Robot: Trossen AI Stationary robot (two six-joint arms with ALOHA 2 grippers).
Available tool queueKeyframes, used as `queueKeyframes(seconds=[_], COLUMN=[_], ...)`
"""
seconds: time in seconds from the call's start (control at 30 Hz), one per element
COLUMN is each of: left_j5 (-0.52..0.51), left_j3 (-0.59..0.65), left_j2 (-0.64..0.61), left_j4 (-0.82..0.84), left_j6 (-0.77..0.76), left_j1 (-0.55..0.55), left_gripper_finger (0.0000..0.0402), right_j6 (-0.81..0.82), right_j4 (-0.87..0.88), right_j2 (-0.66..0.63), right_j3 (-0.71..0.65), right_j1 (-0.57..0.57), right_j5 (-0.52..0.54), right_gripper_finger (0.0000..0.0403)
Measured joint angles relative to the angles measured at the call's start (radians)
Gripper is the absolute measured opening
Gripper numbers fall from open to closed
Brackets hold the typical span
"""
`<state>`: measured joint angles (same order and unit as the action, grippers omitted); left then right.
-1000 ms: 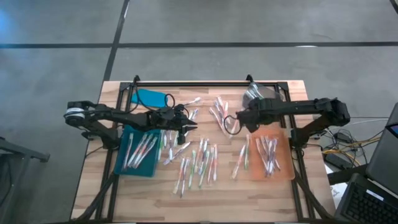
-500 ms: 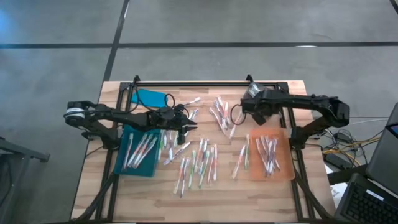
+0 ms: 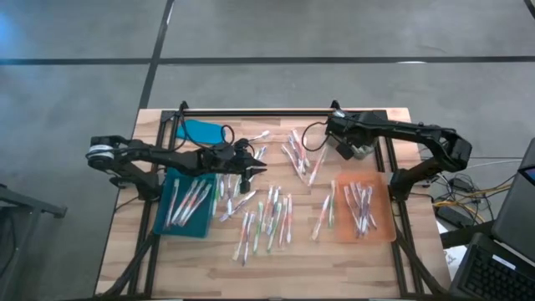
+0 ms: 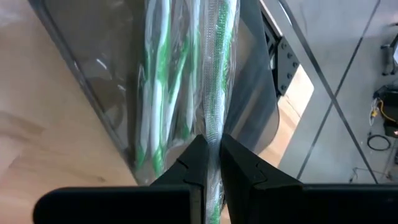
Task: Pick & Place Toothbrushes
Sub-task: Put the green toothbrush into the black bin
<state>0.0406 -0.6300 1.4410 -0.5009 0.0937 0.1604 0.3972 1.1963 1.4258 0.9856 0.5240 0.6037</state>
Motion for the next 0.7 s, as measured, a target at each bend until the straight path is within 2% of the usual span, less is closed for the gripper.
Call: queueKeyframes(seconds=[0.47, 0.57, 0.7], left_j5=[0.000, 0.000, 0.000], left_j3=[0.000, 0.000, 0.000], left_j2=[0.000, 0.000, 0.000], left_j4=[-0.063, -0.074, -0.075], left_j6=[0.026, 0.026, 0.026], left_j1=[0.000, 0.000, 0.000], left_gripper_finger=[0.0074, 0.0074, 0.0074], right_j6=[-0.040, -0.064, -0.072], right_j4=[-0.087, -0.160, -0.168], right_j2=[0.023, 0.050, 0.112], right_j3=[-0.034, -0.048, -0.049], right_j1=[0.115, 0.115, 0.129], right_j5=[-0.037, -0.064, -0.050], right_gripper_finger=[0.0022, 0.0022, 0.0022])
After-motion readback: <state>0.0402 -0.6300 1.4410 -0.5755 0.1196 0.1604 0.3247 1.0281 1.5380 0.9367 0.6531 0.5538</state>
